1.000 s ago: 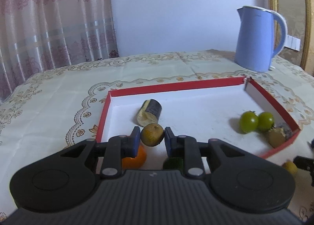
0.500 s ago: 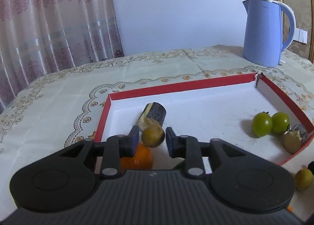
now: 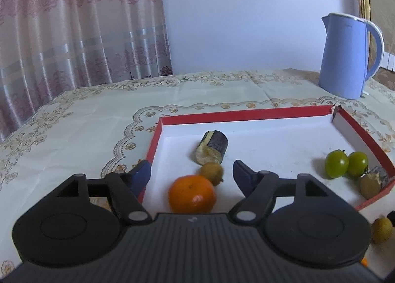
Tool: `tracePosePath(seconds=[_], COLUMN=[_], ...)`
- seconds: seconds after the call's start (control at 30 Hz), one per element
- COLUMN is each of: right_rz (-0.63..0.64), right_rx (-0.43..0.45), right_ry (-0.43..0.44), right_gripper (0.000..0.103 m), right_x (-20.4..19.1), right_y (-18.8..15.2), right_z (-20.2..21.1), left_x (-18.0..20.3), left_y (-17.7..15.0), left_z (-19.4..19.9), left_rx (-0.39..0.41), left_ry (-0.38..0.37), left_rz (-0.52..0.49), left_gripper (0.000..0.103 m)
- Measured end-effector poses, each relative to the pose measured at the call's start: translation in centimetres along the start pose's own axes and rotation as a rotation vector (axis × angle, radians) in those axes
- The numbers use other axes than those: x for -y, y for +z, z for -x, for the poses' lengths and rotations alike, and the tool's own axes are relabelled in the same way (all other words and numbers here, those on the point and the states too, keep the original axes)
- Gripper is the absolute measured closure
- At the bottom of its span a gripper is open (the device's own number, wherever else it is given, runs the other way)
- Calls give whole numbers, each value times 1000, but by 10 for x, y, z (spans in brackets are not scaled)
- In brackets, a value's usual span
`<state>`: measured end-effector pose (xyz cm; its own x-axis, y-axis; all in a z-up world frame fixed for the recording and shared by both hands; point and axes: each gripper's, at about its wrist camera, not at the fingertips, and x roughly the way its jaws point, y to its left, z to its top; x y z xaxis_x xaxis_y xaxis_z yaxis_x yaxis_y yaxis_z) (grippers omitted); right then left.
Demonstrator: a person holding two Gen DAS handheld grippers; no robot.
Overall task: Organize fruits
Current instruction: 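Move the right gripper toward the round yellow-green fruit on the table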
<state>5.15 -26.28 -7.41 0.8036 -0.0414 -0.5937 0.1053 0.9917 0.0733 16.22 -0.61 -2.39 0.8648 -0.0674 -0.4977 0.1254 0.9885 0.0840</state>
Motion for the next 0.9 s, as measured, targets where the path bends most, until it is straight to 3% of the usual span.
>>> tracePosePath(seconds=[0.4, 0.9], right_rz=[13, 16], right_rx=[-3, -6], right_ry=[-4, -2], right_gripper=[20, 19], right_x=[-2, -2], right_y=[-1, 0], right_z=[-1, -2], left_x=[-17, -23], left_y=[-26, -46], left_z=[44, 51], left_rx=[-4, -60], left_ry=[13, -10], left_rz=[49, 83], left_gripper=[29, 25])
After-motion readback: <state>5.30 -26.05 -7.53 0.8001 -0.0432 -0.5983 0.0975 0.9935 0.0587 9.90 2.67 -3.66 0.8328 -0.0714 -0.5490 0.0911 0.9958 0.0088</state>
